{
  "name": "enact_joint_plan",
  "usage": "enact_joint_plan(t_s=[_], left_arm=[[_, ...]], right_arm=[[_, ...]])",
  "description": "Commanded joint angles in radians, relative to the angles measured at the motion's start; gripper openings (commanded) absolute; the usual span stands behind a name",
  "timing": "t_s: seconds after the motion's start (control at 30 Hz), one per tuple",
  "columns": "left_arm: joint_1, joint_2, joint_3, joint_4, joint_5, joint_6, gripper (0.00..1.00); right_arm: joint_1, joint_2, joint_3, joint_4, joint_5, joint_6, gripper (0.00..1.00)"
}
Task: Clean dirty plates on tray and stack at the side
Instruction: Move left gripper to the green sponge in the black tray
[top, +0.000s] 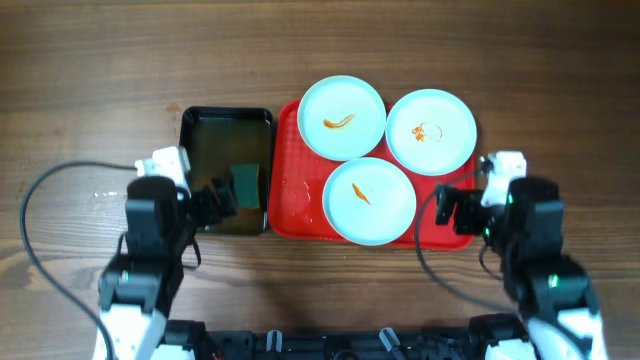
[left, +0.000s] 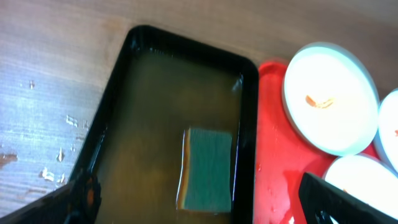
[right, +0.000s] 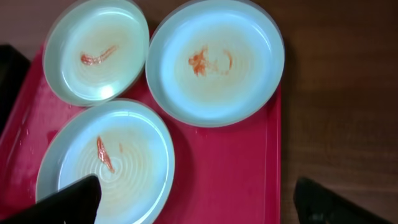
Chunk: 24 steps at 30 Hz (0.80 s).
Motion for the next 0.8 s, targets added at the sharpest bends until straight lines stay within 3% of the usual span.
enact_joint_plan(t_s=[0.0, 0.07, 0.23, 0.4, 0.6, 0.77], left_arm=[[0.002, 0.161, 0.182, -0.129, 0.145, -0.003, 1.00], [0.002, 0.202, 0.229, -0.169, 0.177, -0.002, 1.00], [0.002, 0.201, 0.229, -0.163, 0.176, -0.002, 1.00], [0.002, 0.233, 0.229, 0.013, 0.171, -0.003, 1.00], [-0.023, 0.499, 0.229, 0.090, 0.100, 0.032, 0.80], [-0.132, 0.687, 0.229, 0.112, -0.043, 0.020, 0.74]], right_arm=[[0.002, 0.149, 0.171, -0.077, -0.088, -0.022, 1.00], [0.002, 0.187, 0.187, -0.071, -0.199, -0.022, 0.99], [0.002, 0.216, 0.187, -0.070, -0.207, -0.022, 0.99], [0.002, 0.263, 0.187, -0.069, -0.207, -0.021, 0.99], [0.002, 0.295, 0.187, -0.065, -0.207, -0.021, 0.99], [0.002, 0.295, 0.187, -0.060, -0.207, -0.022, 1.00]])
